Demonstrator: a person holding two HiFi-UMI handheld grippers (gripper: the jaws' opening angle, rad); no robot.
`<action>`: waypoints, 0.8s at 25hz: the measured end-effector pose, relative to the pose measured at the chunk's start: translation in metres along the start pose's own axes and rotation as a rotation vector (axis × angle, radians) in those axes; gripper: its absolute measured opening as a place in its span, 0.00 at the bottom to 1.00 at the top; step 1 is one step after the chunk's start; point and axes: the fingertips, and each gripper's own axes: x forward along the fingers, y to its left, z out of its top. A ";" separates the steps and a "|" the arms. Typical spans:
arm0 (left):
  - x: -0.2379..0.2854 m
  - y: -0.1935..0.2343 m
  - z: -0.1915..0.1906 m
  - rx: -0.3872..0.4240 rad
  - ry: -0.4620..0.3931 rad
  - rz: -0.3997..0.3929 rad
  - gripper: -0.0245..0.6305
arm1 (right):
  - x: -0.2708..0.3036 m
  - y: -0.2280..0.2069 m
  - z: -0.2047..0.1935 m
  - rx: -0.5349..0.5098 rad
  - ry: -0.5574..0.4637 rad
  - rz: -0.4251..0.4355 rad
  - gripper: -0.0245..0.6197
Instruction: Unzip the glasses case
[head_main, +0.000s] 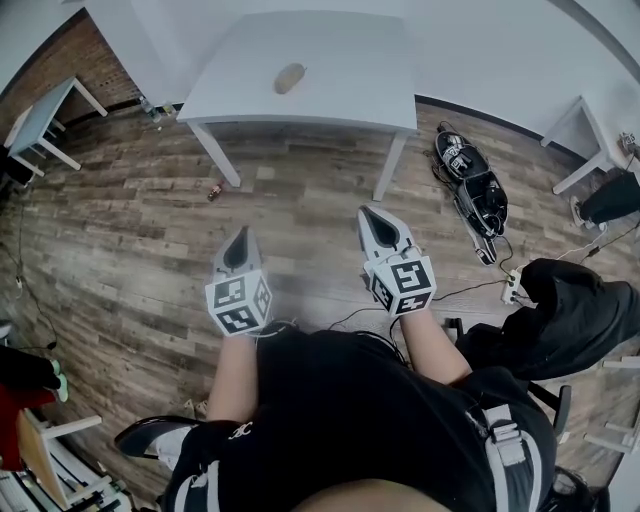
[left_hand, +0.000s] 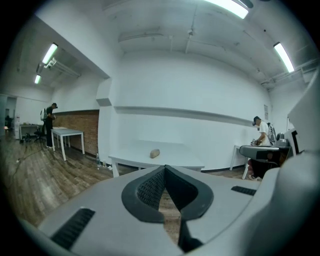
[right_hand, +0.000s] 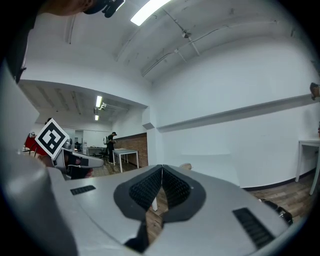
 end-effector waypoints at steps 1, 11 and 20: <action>0.002 -0.003 0.001 -0.010 0.001 -0.003 0.04 | 0.001 -0.004 -0.001 0.005 0.004 0.002 0.06; 0.055 -0.001 0.011 -0.014 0.050 0.007 0.04 | 0.031 -0.026 -0.013 0.033 0.036 0.024 0.06; 0.168 0.024 0.044 -0.025 0.017 -0.047 0.04 | 0.139 -0.062 -0.001 -0.003 0.049 0.014 0.06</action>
